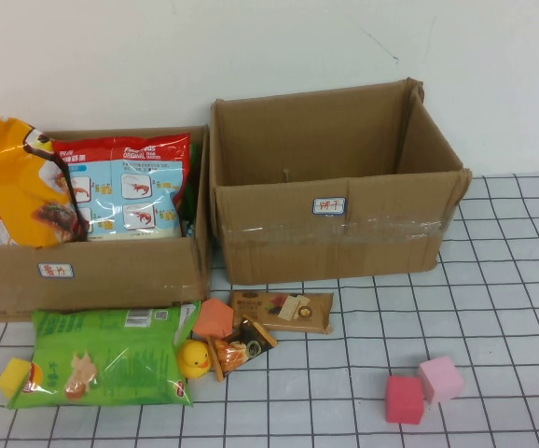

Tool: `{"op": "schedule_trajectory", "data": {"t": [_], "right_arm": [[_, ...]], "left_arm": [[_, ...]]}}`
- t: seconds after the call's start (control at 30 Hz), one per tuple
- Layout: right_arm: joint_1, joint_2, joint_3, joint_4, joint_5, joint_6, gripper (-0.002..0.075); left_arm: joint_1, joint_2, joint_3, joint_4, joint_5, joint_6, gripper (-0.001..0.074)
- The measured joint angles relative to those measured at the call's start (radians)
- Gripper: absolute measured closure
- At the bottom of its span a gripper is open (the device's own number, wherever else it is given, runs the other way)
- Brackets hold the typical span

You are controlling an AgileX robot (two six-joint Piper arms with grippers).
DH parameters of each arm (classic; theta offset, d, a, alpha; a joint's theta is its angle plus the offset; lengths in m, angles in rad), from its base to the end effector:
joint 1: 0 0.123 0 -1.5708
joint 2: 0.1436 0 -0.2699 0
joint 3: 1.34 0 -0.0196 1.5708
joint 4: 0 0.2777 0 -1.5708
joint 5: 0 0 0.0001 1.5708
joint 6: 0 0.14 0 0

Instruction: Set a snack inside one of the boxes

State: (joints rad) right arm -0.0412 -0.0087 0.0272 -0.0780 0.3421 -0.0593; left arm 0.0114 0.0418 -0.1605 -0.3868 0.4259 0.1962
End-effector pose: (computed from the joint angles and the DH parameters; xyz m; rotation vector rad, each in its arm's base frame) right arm 0.1427 -0.0096 0.1602 -0.0662 1.8444 -0.1457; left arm 0.1385 -0.0203 0.2223 -0.0365 1.7663 -0.2450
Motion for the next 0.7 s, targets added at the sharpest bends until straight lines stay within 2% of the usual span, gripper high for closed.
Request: {"op": "schedule_trajectory", "data": {"t": [0.07,0.17,0.33,0.7], "right_arm": [[0.0,0.0,0.0,0.0,0.0,0.0,0.0726],[0.0,0.0,0.0,0.002,0.0,0.0,0.0726],[0.0,0.0,0.0,0.002,0.0,0.0,0.0726],[0.0,0.0,0.0,0.002,0.002,0.002,0.0726]], "left_arm": [[0.0,-0.022,0.009,0.148,-0.024,-0.132,0.0737],[0.0,-0.05,0.054,0.294,-0.13,-0.215,0.0737],[0.0,-0.051,0.173,0.341,-0.287,-0.28,0.0736],[0.0,-0.051,0.187,0.334,-0.114,-0.282,0.0736]]}}
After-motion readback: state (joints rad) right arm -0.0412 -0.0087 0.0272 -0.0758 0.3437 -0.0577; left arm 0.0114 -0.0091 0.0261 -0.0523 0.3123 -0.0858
